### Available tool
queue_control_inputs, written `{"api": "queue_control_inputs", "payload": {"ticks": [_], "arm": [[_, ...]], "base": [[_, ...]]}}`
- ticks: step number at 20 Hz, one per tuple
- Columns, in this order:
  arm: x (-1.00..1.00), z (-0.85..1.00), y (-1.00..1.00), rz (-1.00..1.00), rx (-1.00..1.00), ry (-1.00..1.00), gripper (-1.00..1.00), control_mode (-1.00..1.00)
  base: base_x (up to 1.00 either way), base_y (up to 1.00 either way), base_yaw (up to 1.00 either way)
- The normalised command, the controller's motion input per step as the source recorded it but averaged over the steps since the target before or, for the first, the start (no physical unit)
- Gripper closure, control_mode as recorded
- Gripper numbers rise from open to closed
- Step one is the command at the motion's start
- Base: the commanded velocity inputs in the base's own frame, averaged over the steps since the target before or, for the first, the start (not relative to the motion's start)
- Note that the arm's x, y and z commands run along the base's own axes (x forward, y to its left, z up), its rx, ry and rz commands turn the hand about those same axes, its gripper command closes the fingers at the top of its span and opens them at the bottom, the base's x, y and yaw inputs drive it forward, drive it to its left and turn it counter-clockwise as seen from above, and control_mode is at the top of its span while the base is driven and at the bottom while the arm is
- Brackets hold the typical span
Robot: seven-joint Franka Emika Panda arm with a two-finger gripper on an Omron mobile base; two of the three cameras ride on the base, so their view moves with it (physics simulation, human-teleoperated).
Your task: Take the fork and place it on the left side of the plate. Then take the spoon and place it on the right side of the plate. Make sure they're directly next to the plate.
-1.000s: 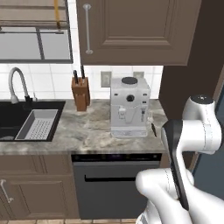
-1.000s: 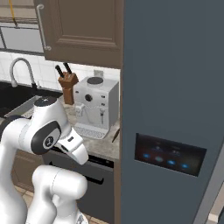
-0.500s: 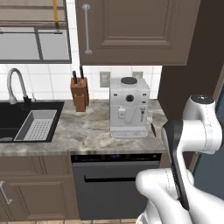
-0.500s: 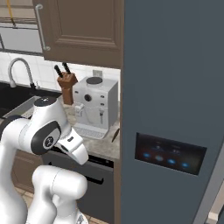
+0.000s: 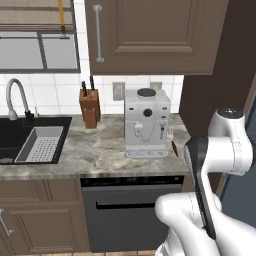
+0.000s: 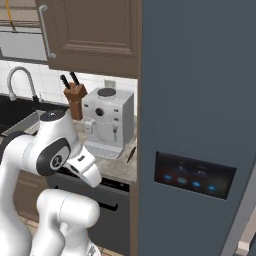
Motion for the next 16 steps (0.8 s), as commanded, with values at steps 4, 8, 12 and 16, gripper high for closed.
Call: {"api": "queue_control_inputs", "payload": {"ticks": [4, 8, 12, 16], "arm": [[0.78, -0.02, 0.0, 0.07, 0.0, 0.07, -1.0, -1.0], [0.82, 0.0, 0.0, 0.13, 0.0, 0.02, -1.0, -1.0], [0.58, 0.0, -0.01, 0.13, 0.0, 0.0, -1.0, -1.0], [0.27, -0.02, -0.12, 0.11, 0.0, 0.0, -1.0, -1.0]], "base": [[0.0, 0.0, 0.0], [0.0, 0.0, 0.0], [0.0, 0.0, 0.0], [0.0, 0.0, 0.0]]}}
